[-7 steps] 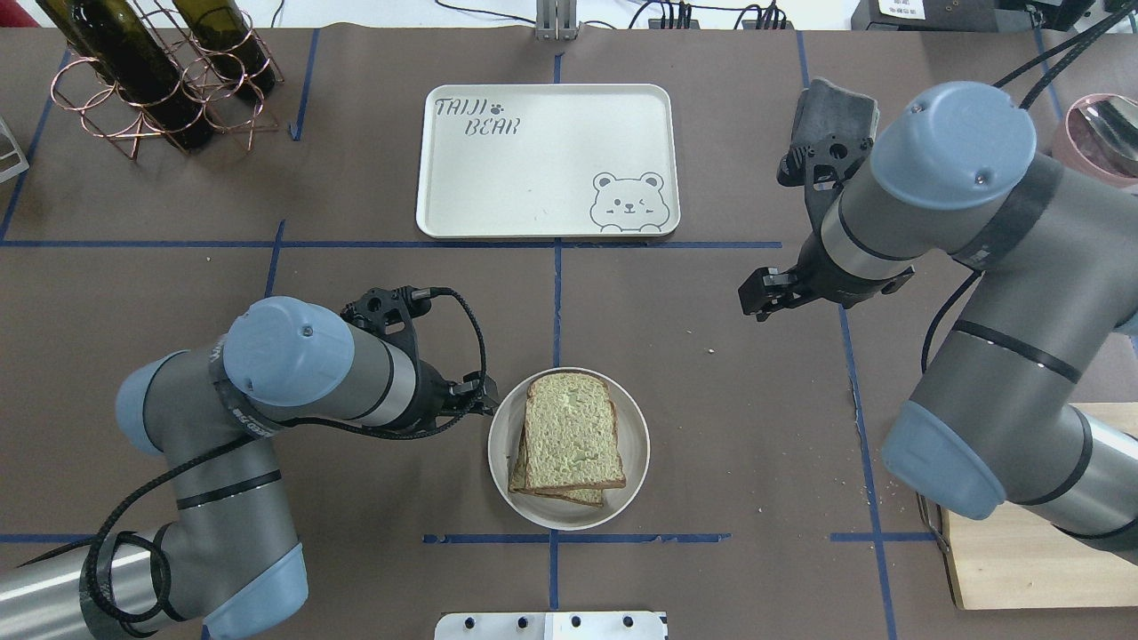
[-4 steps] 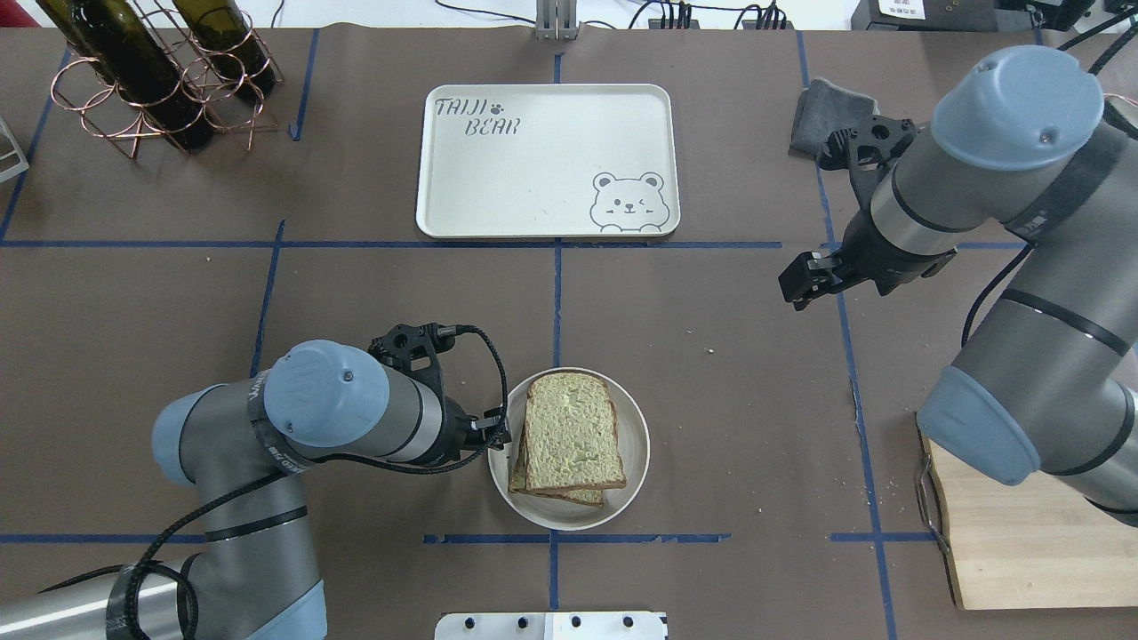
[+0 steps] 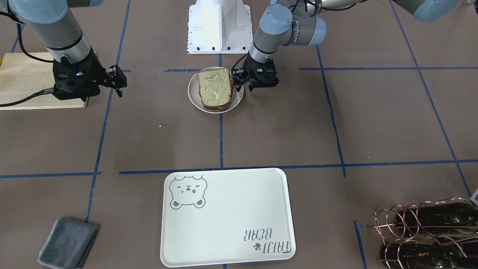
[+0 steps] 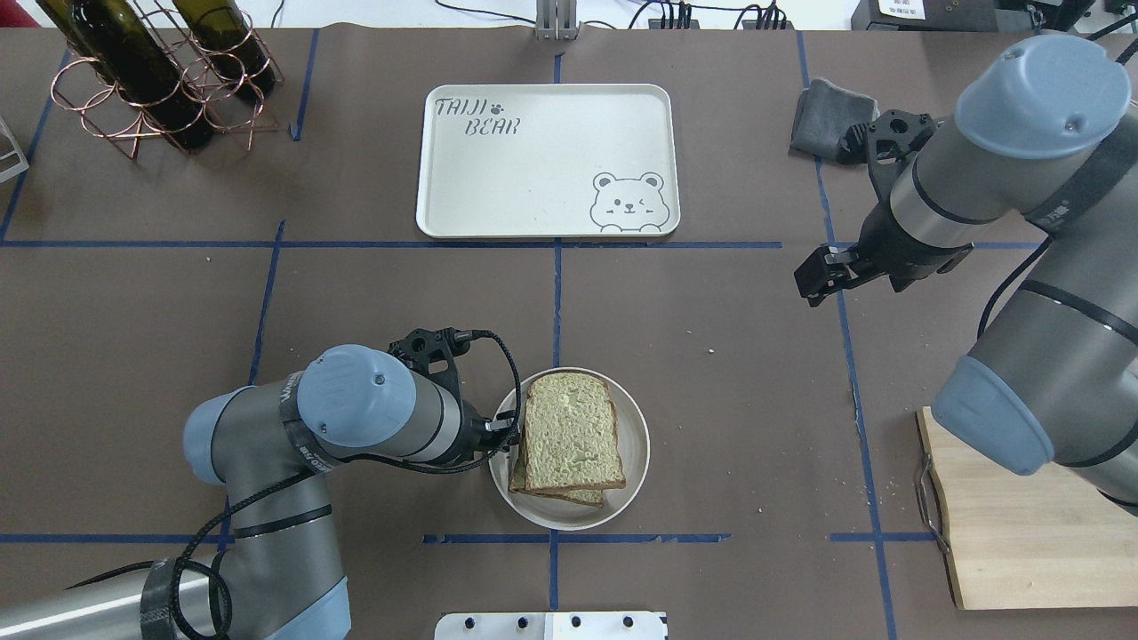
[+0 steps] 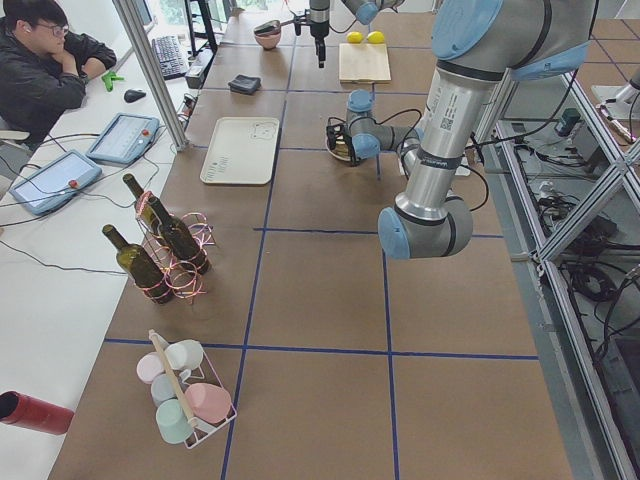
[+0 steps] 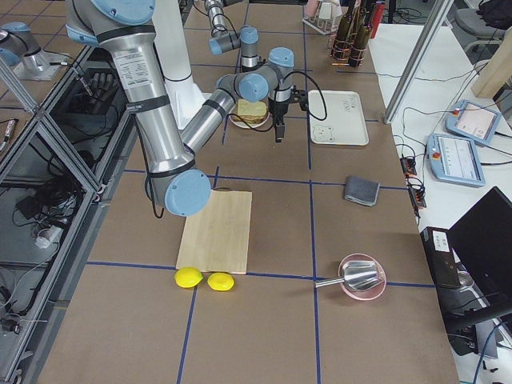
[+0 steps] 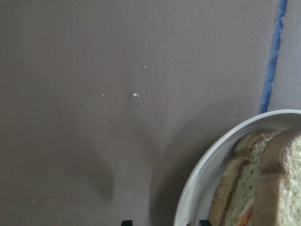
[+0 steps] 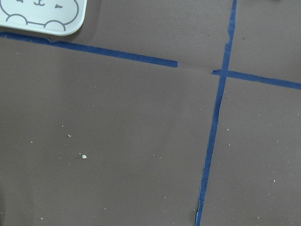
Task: Make sandwich and place on tray
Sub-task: 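Grasp the plate rim nearest the left gripper, then lift the plate with the left gripper and carry it onto the tray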
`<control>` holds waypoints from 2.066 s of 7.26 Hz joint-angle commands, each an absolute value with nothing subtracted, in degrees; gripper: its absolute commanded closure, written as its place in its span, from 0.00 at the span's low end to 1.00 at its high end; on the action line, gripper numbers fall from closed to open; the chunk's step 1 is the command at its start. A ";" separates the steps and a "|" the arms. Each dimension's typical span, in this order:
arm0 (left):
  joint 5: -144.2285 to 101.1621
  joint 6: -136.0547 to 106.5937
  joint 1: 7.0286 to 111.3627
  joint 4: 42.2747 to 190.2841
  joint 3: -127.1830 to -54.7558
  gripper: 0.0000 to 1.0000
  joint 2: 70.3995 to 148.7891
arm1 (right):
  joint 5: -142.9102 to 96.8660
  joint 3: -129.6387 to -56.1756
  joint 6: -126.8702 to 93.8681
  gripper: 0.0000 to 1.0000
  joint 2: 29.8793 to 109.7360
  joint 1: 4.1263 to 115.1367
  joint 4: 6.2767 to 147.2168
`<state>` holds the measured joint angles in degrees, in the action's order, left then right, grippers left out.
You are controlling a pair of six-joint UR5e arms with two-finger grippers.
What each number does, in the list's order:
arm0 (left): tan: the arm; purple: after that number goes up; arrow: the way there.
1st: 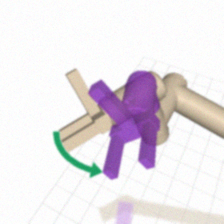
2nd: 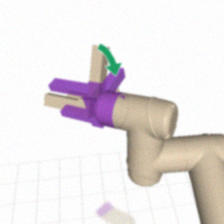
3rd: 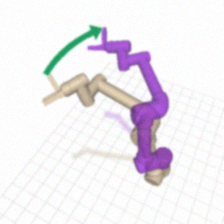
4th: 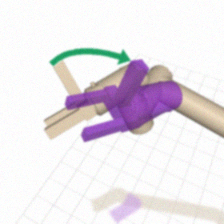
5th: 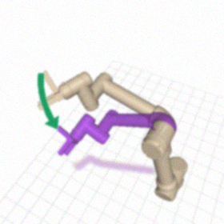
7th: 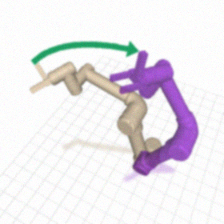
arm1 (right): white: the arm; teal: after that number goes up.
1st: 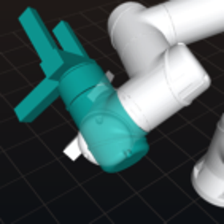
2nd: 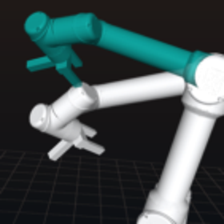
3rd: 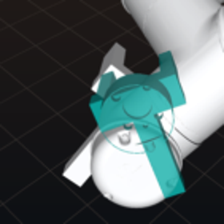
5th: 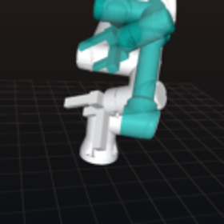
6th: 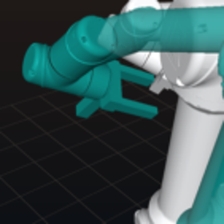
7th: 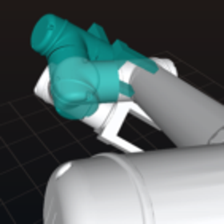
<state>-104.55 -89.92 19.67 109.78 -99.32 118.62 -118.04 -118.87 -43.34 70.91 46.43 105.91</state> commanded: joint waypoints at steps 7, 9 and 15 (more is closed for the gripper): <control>-105.47 -90.00 20.47 110.65 -102.20 1.00 119.01 | -118.39 -119.00 -38.87 0.00 73.03 48.94 105.82; -107.12 -90.61 21.53 116.59 -102.83 1.00 118.92 | -118.39 -119.00 -38.41 0.00 73.30 49.65 105.91; -110.39 -102.81 29.42 127.53 -97.49 1.00 118.83 | -125.48 -118.65 -20.00 0.00 81.80 62.28 105.91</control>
